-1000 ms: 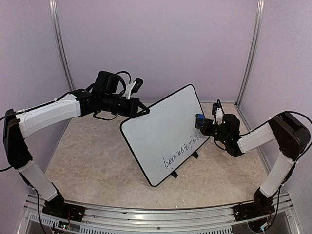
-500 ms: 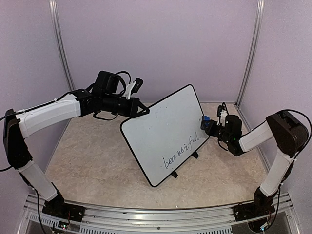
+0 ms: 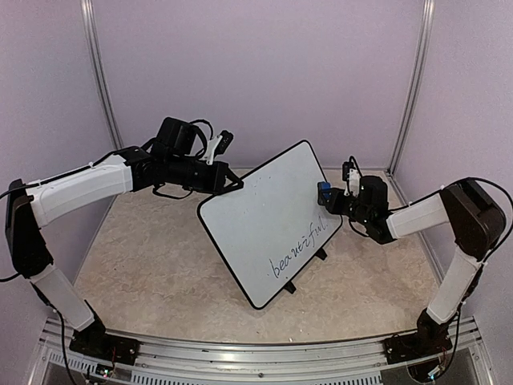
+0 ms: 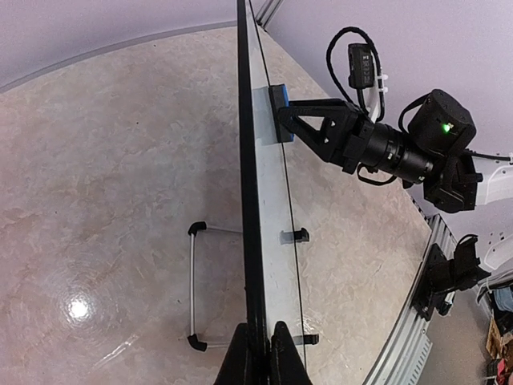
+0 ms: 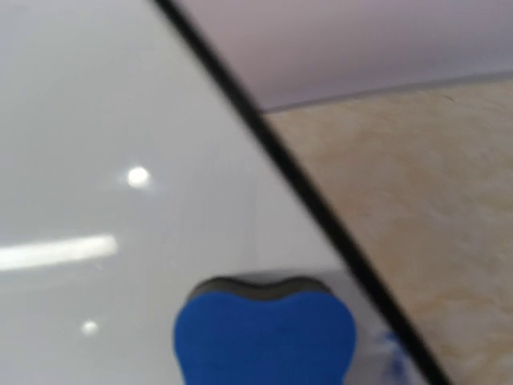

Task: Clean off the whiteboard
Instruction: Erase the whiteboard at the center of the board.

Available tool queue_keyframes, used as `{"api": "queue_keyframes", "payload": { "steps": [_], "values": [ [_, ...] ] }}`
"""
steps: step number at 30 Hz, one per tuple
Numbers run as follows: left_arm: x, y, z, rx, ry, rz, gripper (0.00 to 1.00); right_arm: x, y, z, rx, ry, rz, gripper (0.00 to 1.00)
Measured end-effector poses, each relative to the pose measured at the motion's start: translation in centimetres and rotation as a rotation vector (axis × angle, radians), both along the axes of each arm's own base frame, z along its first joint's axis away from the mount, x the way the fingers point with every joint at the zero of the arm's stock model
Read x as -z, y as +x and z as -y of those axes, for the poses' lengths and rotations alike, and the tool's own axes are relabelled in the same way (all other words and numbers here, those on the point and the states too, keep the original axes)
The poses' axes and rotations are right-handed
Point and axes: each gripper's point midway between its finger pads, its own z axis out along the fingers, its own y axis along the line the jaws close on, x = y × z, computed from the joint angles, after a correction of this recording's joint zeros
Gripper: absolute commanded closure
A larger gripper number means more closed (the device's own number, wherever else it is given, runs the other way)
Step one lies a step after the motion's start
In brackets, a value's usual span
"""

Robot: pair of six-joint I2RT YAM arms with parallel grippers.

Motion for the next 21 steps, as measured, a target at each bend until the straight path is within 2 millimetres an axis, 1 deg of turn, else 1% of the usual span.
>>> {"api": "queue_keyframes", "payload": {
  "steps": [3, 6, 12, 16, 21],
  "values": [
    [0.1, 0.0, -0.1, -0.001, 0.004, -0.004, 1.00, -0.9, -0.1, -1.1, -0.031, -0.002, 0.015, 0.71],
    [0.1, -0.1, 0.0, 0.000, 0.004, -0.004, 1.00, -1.4, -0.4, -1.6, -0.045, -0.005, 0.019, 0.71],
    [0.2, -0.1, 0.0, 0.002, 0.005, -0.006, 1.00, -1.3, -0.3, -1.6, -0.049, -0.014, 0.012, 0.71],
    [0.2, -0.1, -0.1, 0.001, 0.005, -0.005, 1.00, -1.1, -0.2, -1.4, -0.075, 0.010, -0.006, 0.71],
    [0.3, 0.0, -0.2, -0.008, 0.008, -0.010, 1.00, -0.5, 0.4, -0.8, -0.091, 0.039, -0.018, 0.71]
  ]
}}
